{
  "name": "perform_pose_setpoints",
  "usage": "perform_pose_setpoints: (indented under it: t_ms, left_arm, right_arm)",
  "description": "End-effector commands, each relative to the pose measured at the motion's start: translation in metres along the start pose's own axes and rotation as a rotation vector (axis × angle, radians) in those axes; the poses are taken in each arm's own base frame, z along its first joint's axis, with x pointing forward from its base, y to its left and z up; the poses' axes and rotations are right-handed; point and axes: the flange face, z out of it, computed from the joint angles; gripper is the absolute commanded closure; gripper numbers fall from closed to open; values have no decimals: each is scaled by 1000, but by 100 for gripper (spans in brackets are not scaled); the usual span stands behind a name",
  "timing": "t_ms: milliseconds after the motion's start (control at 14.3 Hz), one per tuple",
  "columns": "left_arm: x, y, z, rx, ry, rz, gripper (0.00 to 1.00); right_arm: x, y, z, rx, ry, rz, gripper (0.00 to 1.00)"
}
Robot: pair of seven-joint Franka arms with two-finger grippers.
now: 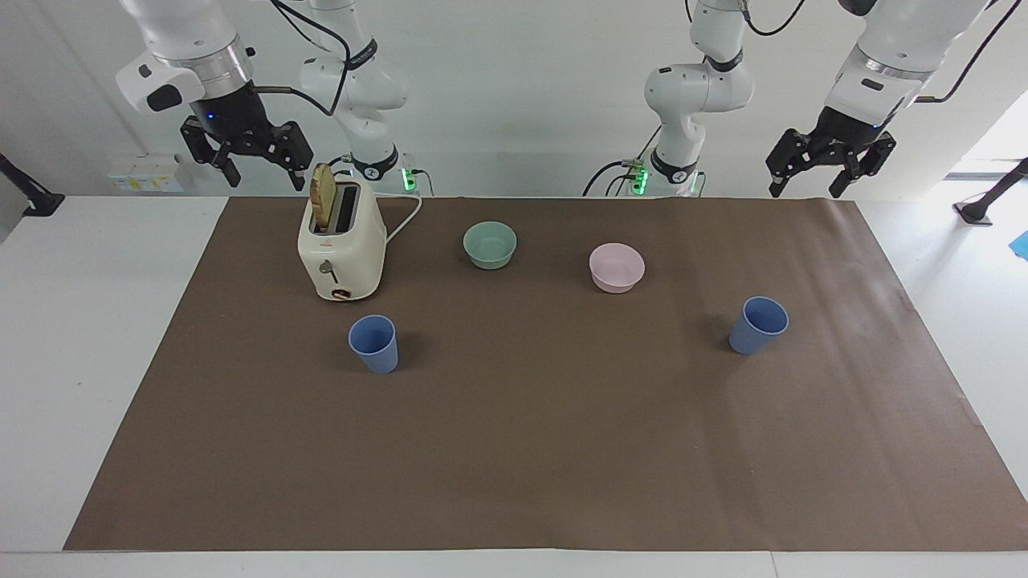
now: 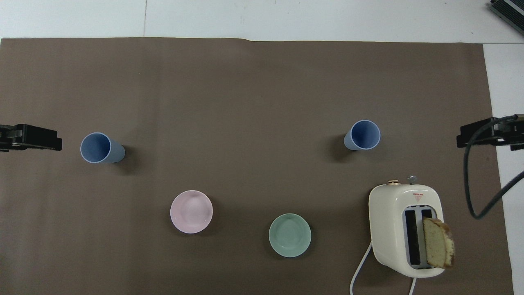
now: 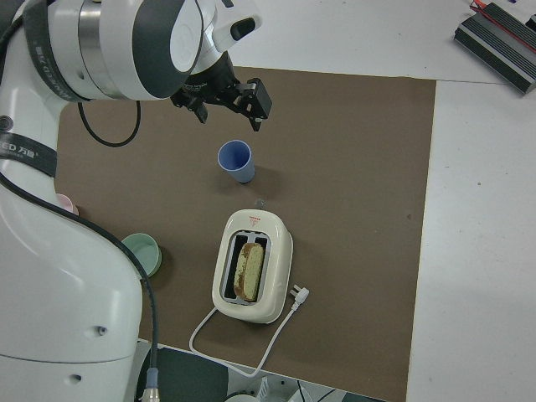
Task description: Stack blue cups with both arms
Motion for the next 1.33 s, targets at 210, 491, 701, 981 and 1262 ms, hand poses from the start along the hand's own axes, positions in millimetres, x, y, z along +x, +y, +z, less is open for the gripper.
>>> perform_pose_setpoints:
  t_ms: [210, 491, 701, 981, 1262]
  left_arm:
    - [-10, -4, -3, -3, -4, 21, 0]
    - [-10, 0, -4, -5, -4, 13, 0]
    - [-10, -3, -2, -5, -4, 7, 0]
    - [-6, -22, 21, -5, -30, -21, 0]
    - [5, -30, 79, -5, -30, -36, 0]
  right_arm:
    - [-5, 4, 0, 17, 6, -19, 0]
    - [-4, 4, 0, 17, 8, -19, 0]
    - [-4, 4, 0, 17, 8, -19, 0]
    - [-5, 4, -1, 17, 9, -19, 0]
    - [-5, 4, 0, 17, 6, -19, 0]
